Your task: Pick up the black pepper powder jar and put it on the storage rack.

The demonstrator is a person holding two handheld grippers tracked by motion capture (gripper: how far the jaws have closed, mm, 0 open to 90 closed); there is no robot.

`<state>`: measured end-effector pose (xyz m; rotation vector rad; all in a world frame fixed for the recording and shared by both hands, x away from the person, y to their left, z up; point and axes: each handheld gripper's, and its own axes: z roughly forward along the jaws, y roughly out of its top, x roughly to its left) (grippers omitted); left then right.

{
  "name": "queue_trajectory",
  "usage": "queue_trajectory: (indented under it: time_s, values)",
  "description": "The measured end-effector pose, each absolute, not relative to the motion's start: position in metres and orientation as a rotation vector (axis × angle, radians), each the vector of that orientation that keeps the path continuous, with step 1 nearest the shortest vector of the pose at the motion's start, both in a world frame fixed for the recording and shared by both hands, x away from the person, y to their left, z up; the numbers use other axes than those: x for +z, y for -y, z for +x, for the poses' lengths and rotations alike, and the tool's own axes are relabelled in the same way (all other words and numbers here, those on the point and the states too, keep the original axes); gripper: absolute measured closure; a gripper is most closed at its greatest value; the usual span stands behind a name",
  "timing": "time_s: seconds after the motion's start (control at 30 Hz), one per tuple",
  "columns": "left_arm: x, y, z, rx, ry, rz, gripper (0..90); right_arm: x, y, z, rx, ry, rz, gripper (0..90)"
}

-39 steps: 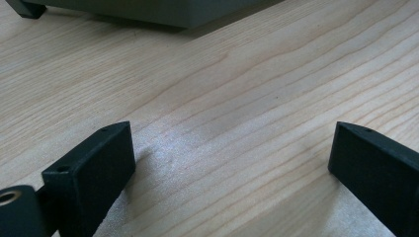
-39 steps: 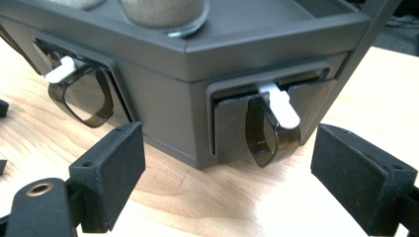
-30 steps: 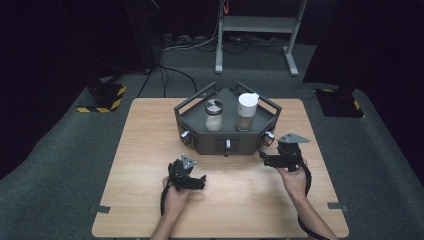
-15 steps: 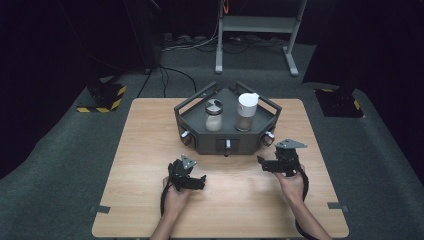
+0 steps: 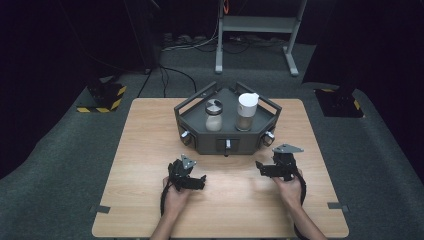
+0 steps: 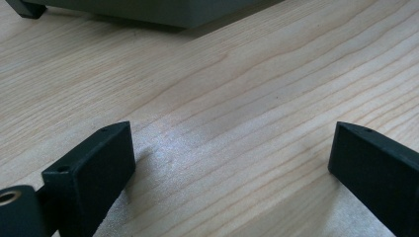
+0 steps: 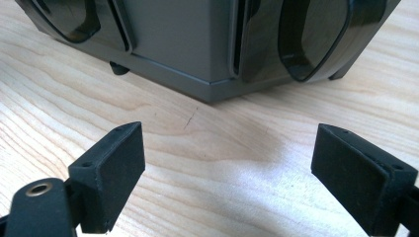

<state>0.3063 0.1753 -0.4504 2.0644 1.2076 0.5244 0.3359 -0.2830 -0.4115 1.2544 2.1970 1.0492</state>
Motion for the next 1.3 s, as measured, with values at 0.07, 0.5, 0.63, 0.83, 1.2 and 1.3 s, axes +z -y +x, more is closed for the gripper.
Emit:
queue_trajectory:
  time_s: [0.07,0.5,0.63,0.83,1.2,1.3]
  values:
    - [-0.45,-0.175,0.306,0.524,-1.208,2.065,4.0,-0.413,0.283,0.336,1.049,-2.199,1.258,12.9]
    - [-0.45,-0.175,0.306,0.524,-1.208,2.064,4.0,-0.422,0.28,0.333,1.035,-2.213,1.268,12.9]
    - [-0.45,-0.175,0.306,0.524,-1.208,2.064,4.0,-0.423,0.278,0.332,1.033,-2.214,1.267,12.9]
    - [-0.45,-0.175,0.306,0.524,-1.208,2.065,4.0,-0.425,0.277,0.332,1.032,-2.217,1.26,12.9]
    - [-0.45,-0.175,0.306,0.524,-1.208,2.064,4.0,-0.43,0.276,0.33,1.035,-2.221,1.267,12.8]
    - [-0.45,-0.175,0.306,0.524,-1.208,2.064,4.0,-0.431,0.276,0.329,1.033,-2.224,1.268,12.8]
